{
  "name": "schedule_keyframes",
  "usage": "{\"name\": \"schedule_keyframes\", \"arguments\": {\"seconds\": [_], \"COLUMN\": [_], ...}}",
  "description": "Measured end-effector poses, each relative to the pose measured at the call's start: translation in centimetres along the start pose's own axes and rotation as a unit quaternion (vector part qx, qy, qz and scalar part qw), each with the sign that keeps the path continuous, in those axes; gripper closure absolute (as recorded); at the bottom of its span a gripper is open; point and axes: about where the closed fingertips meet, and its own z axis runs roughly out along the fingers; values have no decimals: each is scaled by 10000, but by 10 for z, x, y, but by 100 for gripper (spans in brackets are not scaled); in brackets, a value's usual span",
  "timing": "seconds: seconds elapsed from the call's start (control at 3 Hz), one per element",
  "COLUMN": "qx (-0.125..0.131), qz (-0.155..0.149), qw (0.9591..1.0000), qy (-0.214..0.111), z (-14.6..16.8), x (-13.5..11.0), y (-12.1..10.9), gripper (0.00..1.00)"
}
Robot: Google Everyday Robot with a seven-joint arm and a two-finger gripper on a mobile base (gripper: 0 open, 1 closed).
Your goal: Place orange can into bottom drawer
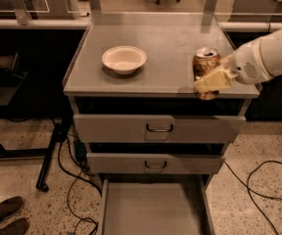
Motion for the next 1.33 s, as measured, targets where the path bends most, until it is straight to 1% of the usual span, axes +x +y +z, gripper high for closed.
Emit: {"name": "schedule_keyframes", "arguments": {"seconds": [0.33,0.67,1.0,1.33], "qx": [46,58,57,-410], "qz": [369,411,412,866], "qw": [9979,9970,9970,9913], "qy": [523,653,654,905], "z": [-37,-44,-44,11], "x": [33,39,40,88], "y": [51,65,65,96], "gripper": [100,100,100,100]}}
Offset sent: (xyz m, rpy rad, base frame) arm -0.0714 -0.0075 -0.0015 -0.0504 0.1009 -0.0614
